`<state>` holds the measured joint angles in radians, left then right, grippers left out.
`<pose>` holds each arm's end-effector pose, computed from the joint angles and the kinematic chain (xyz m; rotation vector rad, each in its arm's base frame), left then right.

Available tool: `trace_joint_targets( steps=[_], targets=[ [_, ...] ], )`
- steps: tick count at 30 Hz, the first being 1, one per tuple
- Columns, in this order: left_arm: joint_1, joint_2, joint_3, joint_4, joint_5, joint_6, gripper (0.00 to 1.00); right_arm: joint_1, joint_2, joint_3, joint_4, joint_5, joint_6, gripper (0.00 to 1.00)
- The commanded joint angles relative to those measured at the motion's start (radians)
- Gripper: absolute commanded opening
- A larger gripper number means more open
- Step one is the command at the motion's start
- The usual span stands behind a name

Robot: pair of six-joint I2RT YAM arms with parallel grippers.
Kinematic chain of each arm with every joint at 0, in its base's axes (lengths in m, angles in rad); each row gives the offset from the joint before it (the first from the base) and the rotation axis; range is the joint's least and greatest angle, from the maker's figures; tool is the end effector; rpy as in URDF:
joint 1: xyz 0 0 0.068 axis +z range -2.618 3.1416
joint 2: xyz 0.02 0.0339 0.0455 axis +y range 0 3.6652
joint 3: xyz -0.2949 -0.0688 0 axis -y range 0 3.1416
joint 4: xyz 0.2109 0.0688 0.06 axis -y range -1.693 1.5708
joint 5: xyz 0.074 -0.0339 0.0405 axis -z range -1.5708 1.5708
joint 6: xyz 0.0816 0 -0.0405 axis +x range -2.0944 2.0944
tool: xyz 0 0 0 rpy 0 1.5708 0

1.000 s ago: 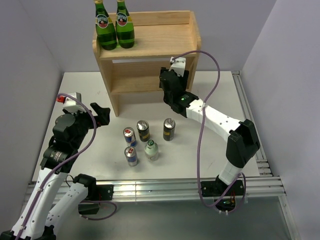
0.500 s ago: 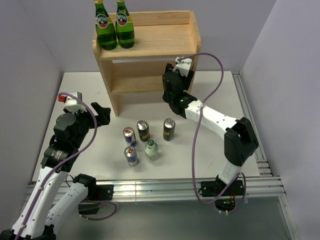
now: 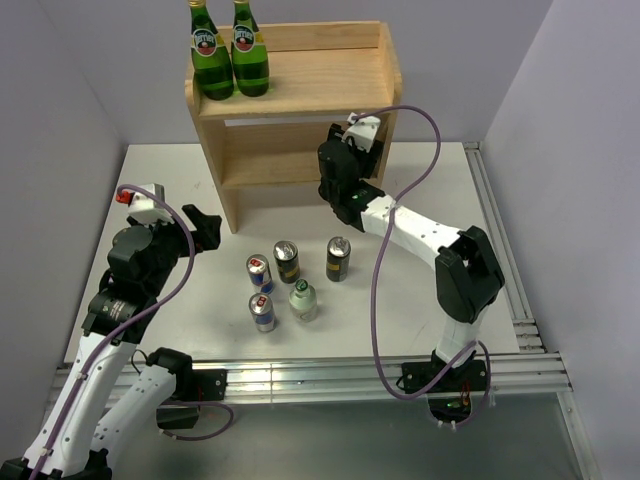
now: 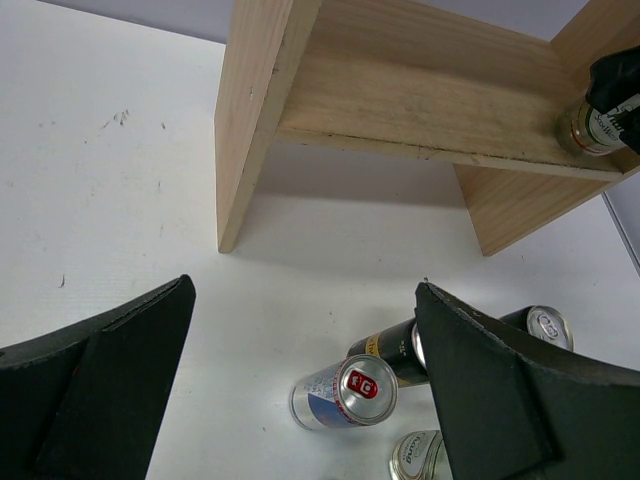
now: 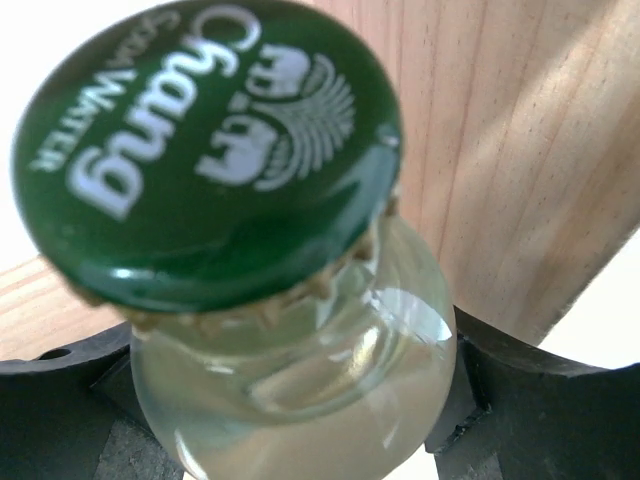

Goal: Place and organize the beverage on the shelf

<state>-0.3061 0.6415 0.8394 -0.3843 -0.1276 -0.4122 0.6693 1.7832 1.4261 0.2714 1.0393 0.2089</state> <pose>0.1280 -0.0296 0.3615 -0.1876 1.7638 -0.4102 0.3696 0.2027 0.3744 0.4053 1.5656 -0.1828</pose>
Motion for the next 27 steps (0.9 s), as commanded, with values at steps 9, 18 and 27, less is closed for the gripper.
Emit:
trace_joint_targets(
  steps=[9,18,27],
  targets=[
    [0.005,-0.005,0.003,0.033,0.014,0.015,0.99,-0.004,0.018,0.076,0.005,0.008,0.052,0.93],
    [0.005,-0.006,0.003,0.032,0.016,0.015,0.99,-0.002,-0.001,0.056,-0.028,0.007,0.078,0.94],
    [0.005,-0.009,0.003,0.030,0.011,0.015,0.99,0.009,-0.080,-0.018,-0.087,-0.057,0.119,1.00]
  ],
)
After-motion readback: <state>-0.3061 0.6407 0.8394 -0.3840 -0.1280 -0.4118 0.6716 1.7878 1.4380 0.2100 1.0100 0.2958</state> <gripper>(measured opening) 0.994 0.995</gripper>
